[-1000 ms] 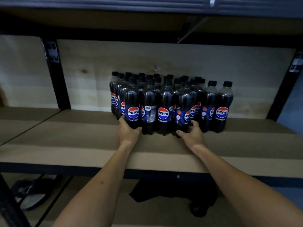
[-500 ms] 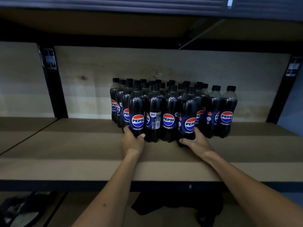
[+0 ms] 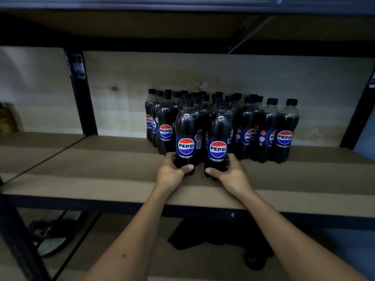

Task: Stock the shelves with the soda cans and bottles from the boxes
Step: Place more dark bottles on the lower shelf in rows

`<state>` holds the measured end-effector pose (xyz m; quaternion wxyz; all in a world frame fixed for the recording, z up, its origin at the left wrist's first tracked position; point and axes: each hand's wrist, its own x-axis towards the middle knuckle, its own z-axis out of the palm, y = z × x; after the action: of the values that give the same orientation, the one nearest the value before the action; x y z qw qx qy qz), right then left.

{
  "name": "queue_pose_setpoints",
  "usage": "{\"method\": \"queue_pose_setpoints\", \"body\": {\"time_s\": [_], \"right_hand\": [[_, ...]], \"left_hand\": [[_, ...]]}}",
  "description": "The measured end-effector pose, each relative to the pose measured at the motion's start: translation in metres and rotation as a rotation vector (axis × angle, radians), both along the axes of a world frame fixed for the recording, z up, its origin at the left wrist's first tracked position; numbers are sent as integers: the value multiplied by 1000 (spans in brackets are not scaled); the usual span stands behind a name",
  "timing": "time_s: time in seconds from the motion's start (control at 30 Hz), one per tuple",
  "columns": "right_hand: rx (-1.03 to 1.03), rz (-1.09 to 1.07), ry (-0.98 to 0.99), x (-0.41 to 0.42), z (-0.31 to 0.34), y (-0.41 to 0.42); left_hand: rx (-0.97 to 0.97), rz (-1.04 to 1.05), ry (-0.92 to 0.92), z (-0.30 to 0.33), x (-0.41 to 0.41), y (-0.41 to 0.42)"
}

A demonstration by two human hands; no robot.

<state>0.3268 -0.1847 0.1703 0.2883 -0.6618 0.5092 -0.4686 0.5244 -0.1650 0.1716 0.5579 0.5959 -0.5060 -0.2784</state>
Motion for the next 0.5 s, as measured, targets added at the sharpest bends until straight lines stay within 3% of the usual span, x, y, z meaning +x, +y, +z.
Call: {"method": "queue_pose_setpoints", "body": {"time_s": [0.13, 0.5], "right_hand": [[-24, -74, 16, 11, 7, 14], [50, 21, 47, 7, 5, 14]], "left_hand": [[-13, 9, -52, 3, -4, 9], [-3, -55, -42, -2, -1, 7]]}}
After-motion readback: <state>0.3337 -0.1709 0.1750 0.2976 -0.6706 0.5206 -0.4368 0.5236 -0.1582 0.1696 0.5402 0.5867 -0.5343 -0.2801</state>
